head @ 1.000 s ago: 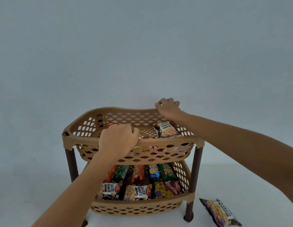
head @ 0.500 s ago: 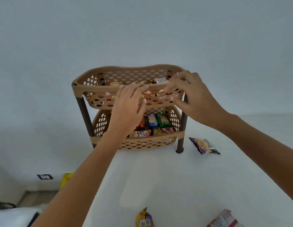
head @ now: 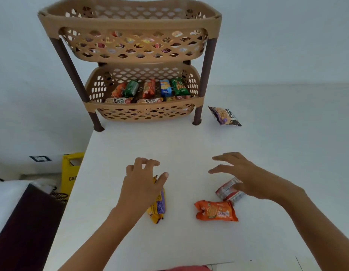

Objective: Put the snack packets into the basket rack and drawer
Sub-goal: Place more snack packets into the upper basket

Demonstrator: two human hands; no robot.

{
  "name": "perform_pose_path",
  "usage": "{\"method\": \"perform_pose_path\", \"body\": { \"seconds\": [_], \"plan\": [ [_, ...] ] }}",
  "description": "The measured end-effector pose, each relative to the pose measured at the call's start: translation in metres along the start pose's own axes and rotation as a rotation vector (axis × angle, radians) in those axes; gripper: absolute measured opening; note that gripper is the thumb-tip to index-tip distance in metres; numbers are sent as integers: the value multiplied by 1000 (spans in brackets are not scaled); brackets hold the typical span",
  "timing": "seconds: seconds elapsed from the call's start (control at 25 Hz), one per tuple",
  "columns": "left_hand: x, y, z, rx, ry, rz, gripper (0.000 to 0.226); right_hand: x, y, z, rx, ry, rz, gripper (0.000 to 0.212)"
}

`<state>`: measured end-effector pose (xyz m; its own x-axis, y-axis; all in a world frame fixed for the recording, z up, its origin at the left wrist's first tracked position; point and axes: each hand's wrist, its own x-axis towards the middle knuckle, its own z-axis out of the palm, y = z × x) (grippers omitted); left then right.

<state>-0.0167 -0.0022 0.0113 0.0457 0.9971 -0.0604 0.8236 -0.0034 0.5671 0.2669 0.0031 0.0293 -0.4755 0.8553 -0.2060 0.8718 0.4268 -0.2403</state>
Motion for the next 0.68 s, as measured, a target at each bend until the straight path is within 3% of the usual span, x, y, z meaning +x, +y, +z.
{"method": "perform_pose_path", "body": {
  "seconds": [0.12, 0.28, 0.52, 0.68],
  "plan": [
    [-9, -6, 14, 14, -111, -248, 69, -16, 16, 29, -42, -141, 82, 77],
    [-11, -7, 24, 64, -250, -342, 68, -20, 19, 48, -75, -20, 119, 67],
    [0, 0, 14, -37, -137, -287, 62, -15, 7, 35, -77, 290, 142, 64],
    [18, 14, -16, -205, 57, -185, 71, -2, -12, -9, -33, 517, 99, 67]
  ]
}}
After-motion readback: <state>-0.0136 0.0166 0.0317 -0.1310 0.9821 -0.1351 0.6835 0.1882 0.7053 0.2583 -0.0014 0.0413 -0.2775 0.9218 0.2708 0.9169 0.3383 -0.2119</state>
